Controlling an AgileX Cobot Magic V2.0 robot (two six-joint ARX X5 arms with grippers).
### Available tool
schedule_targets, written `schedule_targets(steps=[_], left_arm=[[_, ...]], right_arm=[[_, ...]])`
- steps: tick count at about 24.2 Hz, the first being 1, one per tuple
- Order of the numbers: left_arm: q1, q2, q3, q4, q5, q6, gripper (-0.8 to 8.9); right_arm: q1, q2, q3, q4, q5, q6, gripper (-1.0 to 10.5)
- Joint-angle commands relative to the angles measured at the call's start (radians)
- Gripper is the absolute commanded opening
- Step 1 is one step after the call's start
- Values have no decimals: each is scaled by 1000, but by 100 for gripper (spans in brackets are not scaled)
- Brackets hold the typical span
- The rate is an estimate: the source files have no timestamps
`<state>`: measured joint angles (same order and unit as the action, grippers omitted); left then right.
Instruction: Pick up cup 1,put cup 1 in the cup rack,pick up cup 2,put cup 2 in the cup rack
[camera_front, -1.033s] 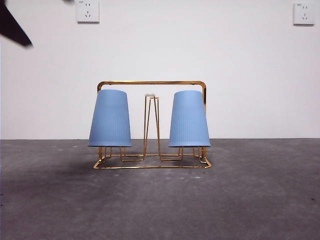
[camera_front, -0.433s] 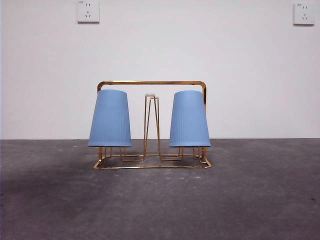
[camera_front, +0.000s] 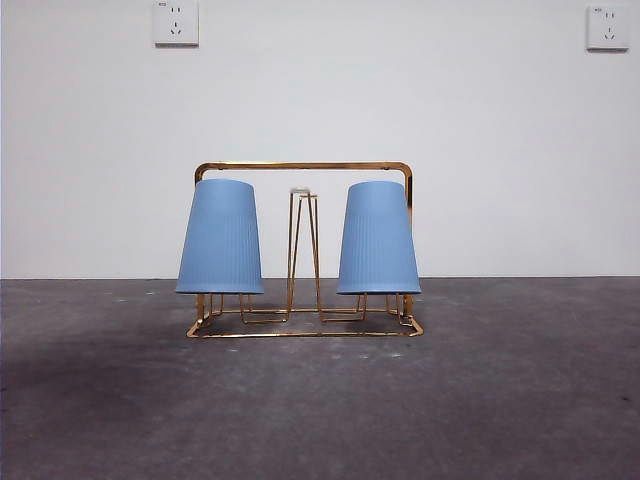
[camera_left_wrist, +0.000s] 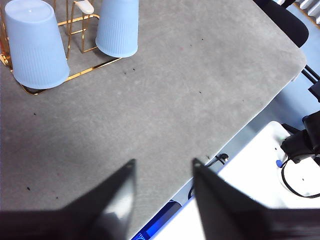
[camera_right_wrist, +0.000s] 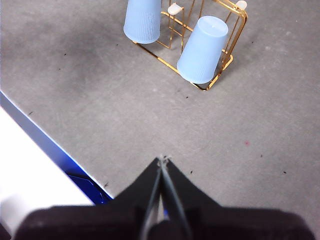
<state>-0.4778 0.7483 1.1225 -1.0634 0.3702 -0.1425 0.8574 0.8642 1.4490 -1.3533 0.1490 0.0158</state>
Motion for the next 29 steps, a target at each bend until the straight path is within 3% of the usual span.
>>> schedule_targets(steps=[1, 6, 24, 26, 29], left_arm=[[3, -2, 2, 2, 4, -4, -7], [3, 0, 2, 2, 3, -4, -4], [3, 10, 2, 11, -4, 21, -4], [3, 16, 3, 25, -13, 76, -4], [3, 24, 3, 105, -88, 85, -4]], right_arm=[[0, 3, -5, -22, -2, 20, -12], [0, 4, -5, -22, 0, 112, 5], [0, 3, -5, -22, 1, 113, 5], [0, 3, -5, -22, 1, 113, 5], [0, 3, -5, -22, 1, 113, 5]])
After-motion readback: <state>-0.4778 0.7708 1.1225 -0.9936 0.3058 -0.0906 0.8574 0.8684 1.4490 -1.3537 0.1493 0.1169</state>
